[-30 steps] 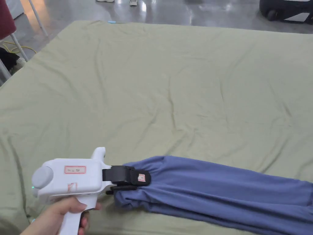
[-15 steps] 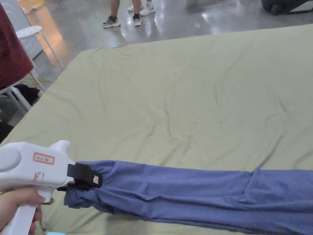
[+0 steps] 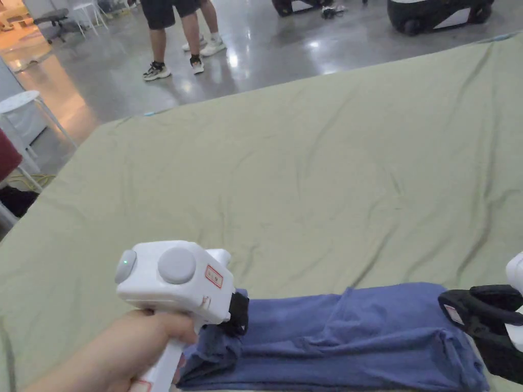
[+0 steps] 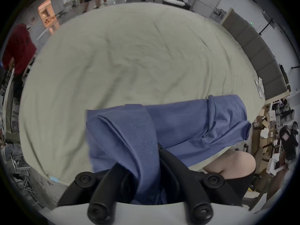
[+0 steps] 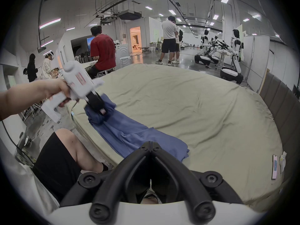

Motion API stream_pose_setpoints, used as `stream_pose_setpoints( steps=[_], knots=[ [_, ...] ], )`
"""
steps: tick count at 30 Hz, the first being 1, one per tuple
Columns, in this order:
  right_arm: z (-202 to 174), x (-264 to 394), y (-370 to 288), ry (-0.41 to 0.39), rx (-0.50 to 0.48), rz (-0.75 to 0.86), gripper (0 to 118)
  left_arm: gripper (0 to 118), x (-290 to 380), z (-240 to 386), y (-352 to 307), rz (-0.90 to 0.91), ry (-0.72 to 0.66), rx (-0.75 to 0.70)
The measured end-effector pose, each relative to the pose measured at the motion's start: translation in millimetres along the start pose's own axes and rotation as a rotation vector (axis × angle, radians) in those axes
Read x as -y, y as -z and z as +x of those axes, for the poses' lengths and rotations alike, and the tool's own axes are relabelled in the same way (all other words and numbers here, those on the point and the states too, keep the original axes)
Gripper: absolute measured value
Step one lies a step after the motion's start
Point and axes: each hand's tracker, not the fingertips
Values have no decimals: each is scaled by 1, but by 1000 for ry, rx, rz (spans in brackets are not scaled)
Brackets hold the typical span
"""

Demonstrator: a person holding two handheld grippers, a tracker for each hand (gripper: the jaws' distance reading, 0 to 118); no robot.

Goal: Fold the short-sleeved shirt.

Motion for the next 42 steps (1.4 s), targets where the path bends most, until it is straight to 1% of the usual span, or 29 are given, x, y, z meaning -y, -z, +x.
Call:
stream_pose_setpoints(
  steps=[1,2,3,4,5,6,9,10,11,12,13,14,16,18,19,21,23,24,25,26,28,30,33,34,36,37,40,41,42],
  knots=[
    [2,1,-1,4,2,1,0,5,-2,9,11,-14,-4,9],
    [5,3,-2,24,5,4,0,13,-5,19,20,-23,4,26],
    [8,5,-4,45,5,7,0,33,-5,24,24,-17,3,30],
    [10,6,-4,63,8,11,0,58,-6,29,20,-21,-4,39],
    [12,8,-4,82,9,14,0,88,-6,32,8,-8,-22,97],
    [14,10,-4,91,6,17,0,98,-4,32,-7,26,-20,175],
    [15,15,-4,98,4,10,0,99,0,15,-66,170,-52,275],
    [14,16,-4,94,6,7,0,98,1,7,-77,199,-62,261],
    [14,17,-5,90,8,4,0,89,2,-1,-91,240,-74,212],
    [13,18,-5,91,9,4,0,63,4,-7,-94,270,-62,152],
    [12,19,-5,93,8,3,0,20,4,-7,-89,278,-36,87],
    [11,20,-5,96,6,3,0,0,4,-6,-80,257,14,-7],
    [9,22,-4,97,9,-4,0,0,5,3,-46,190,13,-147],
    [7,23,-4,88,26,-20,0,0,7,17,-11,118,80,-21],
    [7,24,-5,84,34,-23,0,0,8,33,8,94,75,-3],
    [5,23,-6,86,48,-28,0,0,10,54,47,9,85,-50],
    [2,21,-9,98,53,-27,0,0,8,71,72,-1,128,-107],
    [1,19,-11,101,51,-23,0,0,7,80,69,34,142,-161],
    [-1,18,-13,100,53,-18,0,0,5,86,63,56,154,-158],
    [-3,17,-14,99,55,-13,0,0,3,87,51,92,145,-38],
    [-6,13,-12,100,53,-10,0,0,-1,93,33,70,74,218],
    [-12,9,-10,98,55,-12,0,0,0,85,14,64,24,415],
    [-21,3,-11,93,52,-7,0,0,12,55,-34,192,64,461],
    [-24,1,-12,93,49,-5,0,0,18,31,-46,211,53,463],
    [-30,-1,-13,89,47,-7,0,0,33,-24,-59,299,9,557],
    [-32,-2,-13,84,49,-10,0,5,42,-52,-60,320,-18,577],
    [-40,-5,-11,73,65,-26,0,104,64,-143,-41,282,-208,618],
    [-43,-5,-10,76,72,-31,0,117,74,-170,-26,257,-281,661],
    [-46,-5,-8,81,79,-36,0,117,82,-189,-10,238,-348,703]
  ],
)
